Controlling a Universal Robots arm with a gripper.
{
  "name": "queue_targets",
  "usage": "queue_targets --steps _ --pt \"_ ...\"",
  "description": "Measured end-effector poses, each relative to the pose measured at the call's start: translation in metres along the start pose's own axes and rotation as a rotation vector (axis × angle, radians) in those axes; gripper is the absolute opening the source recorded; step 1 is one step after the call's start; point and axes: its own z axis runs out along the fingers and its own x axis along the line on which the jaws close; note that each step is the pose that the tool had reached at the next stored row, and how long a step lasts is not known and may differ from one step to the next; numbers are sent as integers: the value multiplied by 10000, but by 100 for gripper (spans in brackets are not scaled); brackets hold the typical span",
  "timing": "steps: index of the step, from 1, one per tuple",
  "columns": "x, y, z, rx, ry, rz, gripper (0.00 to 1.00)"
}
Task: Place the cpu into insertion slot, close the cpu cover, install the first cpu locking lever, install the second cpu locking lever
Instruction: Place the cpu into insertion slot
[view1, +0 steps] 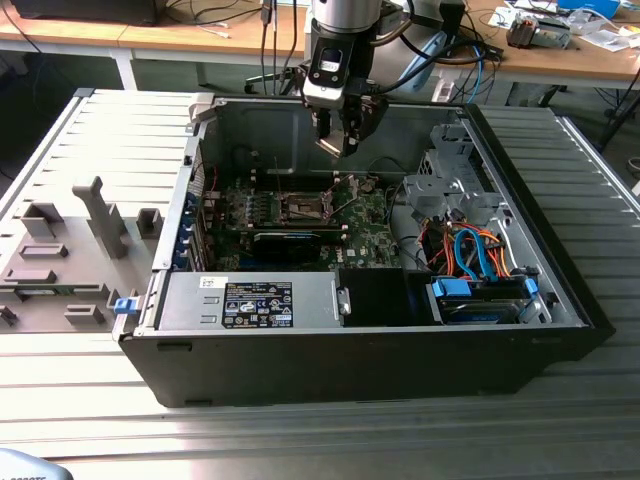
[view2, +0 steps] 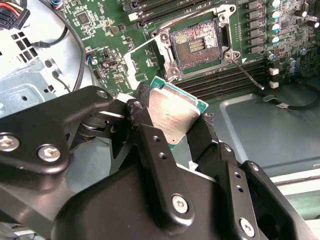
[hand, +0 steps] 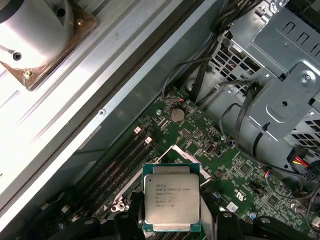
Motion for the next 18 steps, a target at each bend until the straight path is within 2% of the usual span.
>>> queue_targets --steps 18 --pt "0 0 1 -3 -11 120 54"
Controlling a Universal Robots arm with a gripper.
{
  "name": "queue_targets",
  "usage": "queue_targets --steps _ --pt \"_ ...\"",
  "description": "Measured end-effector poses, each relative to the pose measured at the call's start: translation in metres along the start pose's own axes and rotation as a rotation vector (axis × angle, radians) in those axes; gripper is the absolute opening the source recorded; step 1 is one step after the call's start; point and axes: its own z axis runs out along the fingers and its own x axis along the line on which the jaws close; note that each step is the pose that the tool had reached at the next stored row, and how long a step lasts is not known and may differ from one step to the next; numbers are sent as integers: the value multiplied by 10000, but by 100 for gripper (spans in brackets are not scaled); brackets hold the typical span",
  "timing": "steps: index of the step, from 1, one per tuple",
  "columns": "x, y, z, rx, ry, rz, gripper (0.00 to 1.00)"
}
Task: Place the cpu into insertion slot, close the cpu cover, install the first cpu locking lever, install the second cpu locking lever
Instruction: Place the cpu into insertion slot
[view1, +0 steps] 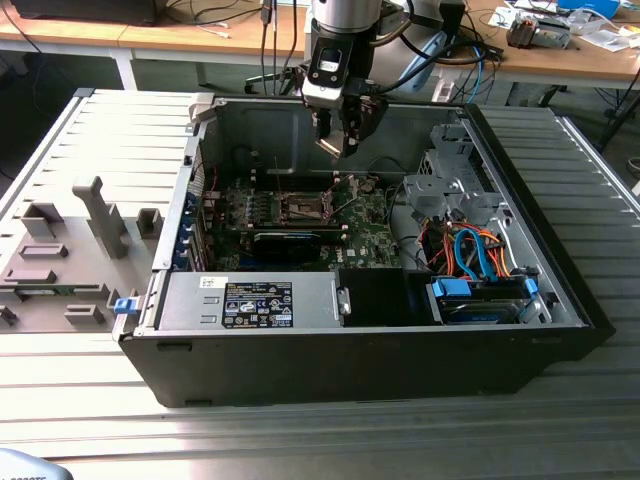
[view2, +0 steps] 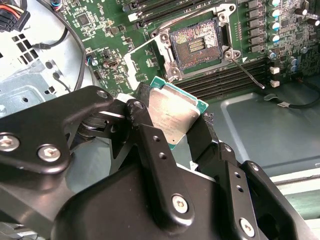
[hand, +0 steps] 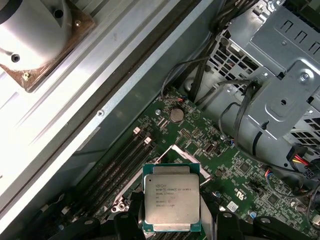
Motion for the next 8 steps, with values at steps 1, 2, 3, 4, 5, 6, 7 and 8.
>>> queue_targets --steps 1,2,3,4,5,6,7,8 --pt "0 0 0 0 -1 5 54" --pt "0 0 0 0 -1 9 54" --pt "0 0 0 0 -2 16 54" --pt "0 0 0 -1 -2 22 54" --pt "0 0 0 -1 -2 25 54" --pt "0 0 0 0 -3 32 54" --pt "0 0 0 0 -4 37 54" --pt "0 0 0 -1 -4 40 54"
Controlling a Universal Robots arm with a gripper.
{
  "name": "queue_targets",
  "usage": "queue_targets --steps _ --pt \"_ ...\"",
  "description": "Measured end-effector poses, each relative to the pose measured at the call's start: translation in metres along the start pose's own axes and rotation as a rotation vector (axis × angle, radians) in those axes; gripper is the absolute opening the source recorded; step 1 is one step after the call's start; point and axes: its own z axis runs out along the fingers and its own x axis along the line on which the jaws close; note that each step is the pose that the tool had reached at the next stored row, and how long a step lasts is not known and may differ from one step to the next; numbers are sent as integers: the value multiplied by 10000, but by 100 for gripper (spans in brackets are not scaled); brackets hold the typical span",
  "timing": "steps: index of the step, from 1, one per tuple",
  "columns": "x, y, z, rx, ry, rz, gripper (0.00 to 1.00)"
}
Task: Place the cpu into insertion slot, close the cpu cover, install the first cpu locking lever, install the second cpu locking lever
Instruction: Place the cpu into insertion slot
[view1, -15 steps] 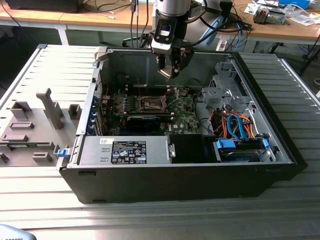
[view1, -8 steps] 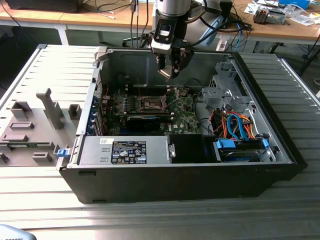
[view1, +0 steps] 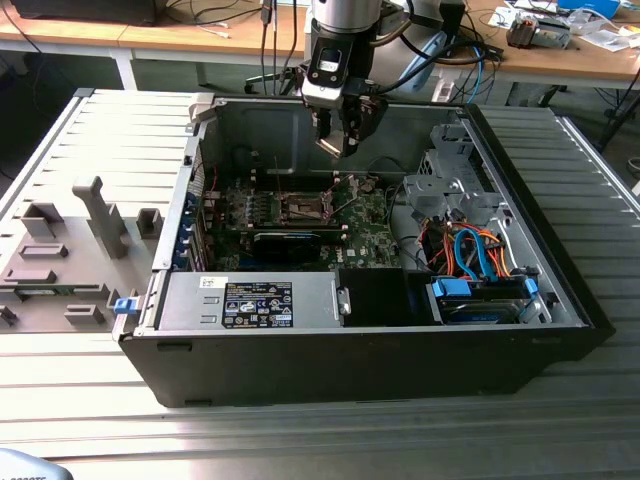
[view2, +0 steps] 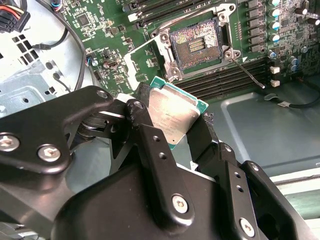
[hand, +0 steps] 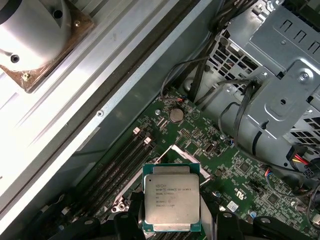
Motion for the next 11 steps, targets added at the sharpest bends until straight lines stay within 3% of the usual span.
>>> queue_targets --steps 11 --pt "0 0 0 -1 -5 60 54"
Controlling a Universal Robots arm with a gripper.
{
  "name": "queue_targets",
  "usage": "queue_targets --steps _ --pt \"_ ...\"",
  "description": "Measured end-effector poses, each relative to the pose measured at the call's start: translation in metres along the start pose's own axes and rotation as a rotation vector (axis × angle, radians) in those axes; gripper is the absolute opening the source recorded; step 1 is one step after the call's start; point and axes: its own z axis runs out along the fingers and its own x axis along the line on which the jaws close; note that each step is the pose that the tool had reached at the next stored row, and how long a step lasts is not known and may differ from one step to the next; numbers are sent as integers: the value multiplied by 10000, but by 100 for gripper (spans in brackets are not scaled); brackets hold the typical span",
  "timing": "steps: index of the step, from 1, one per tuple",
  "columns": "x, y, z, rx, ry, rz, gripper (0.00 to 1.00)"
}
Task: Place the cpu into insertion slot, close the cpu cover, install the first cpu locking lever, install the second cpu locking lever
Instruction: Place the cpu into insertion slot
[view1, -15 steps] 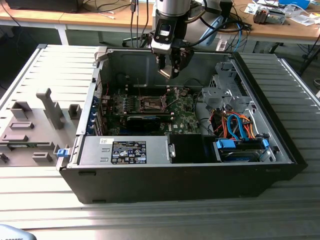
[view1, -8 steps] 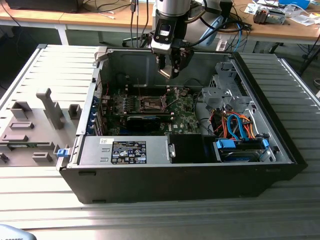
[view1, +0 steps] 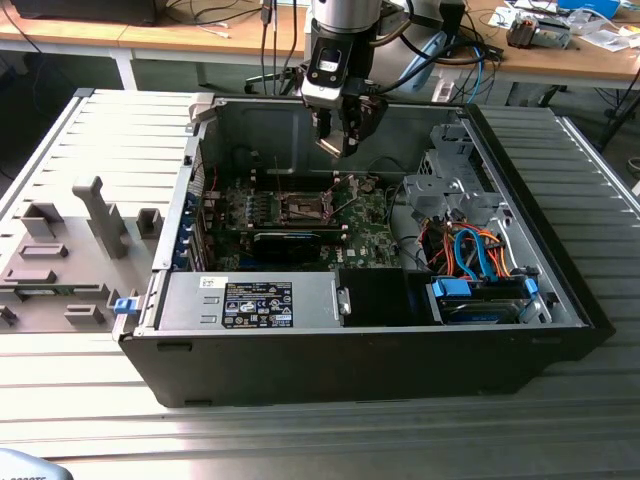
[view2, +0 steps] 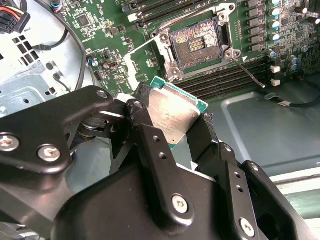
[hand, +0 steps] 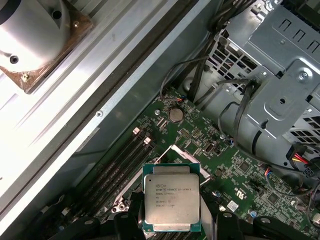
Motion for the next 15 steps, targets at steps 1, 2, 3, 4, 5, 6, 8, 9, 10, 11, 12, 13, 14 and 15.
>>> queue_targets --steps 1,2,3,4,5,6,8,9,10,11,12,13,14,15 --pt "0 0 0 0 0 7 54" --pt "0 0 0 0 -1 13 54" --pt "0 0 0 0 -2 20 54" --pt "0 0 0 0 -2 27 54" --pt "0 0 0 -1 -2 31 54" --pt "0 0 0 0 -3 35 54" --pt "0 0 0 -1 -8 91 54" --pt "0 0 0 -1 -9 99 54" --pt "0 0 0 -2 -9 107 54" --pt "0 0 0 -2 -10 113 54" --pt "0 0 0 -2 -10 116 54" --pt "0 0 0 -2 -11 122 54" --pt "0 0 0 -2 -11 125 54" --pt "0 0 0 -1 -11 129 54"
